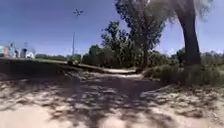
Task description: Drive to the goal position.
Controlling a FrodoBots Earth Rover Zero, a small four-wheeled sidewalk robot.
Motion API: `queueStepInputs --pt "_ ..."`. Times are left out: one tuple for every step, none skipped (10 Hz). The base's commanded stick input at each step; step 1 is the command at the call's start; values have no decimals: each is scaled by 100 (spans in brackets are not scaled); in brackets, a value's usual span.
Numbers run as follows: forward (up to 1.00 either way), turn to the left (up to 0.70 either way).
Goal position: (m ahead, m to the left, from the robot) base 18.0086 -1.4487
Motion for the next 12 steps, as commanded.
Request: queueStepInputs --pt "85 0" --pt "85 0" --pt "85 0" --pt "85 -7" --pt "85 -18" --pt "85 -29" --pt "85 -34" --pt "85 -34" --pt "85 -24" --pt "85 0" --pt "85 0" --pt "85 0"
